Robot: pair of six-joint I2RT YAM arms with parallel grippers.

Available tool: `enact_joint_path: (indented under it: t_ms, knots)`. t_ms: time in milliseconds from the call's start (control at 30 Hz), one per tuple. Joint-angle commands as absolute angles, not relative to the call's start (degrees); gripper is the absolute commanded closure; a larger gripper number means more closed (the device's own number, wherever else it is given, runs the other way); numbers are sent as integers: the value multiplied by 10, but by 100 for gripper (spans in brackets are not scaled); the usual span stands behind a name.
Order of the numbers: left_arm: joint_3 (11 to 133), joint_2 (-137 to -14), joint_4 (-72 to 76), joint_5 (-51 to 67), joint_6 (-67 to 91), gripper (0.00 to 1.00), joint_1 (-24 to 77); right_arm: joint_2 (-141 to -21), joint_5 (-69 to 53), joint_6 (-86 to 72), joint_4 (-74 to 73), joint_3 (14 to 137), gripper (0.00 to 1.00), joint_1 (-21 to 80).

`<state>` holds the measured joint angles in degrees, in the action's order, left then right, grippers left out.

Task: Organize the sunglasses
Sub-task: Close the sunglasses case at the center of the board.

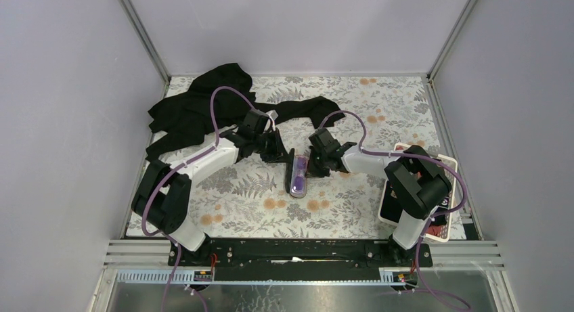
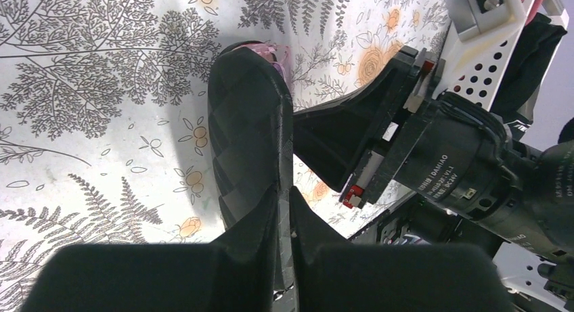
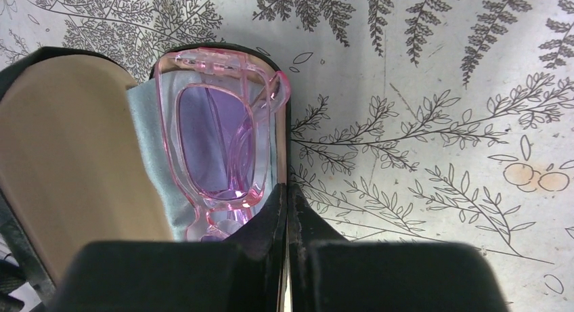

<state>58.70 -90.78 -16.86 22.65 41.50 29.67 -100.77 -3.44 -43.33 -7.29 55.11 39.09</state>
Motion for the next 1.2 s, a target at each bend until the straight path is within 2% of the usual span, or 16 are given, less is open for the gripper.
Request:
enact_joint_path:
  t_ms: [0, 567, 1167]
  knots:
    - [594, -900, -138, 246, 415, 86, 304, -1014, -26, -429, -77, 576, 100, 400]
    - [559, -966, -98, 252, 435, 89, 344, -1011, -24, -430, -79, 577, 100, 401]
    - [567, -982, -113, 232, 424, 90, 346, -1000, -31, -426, -80, 579, 100, 402]
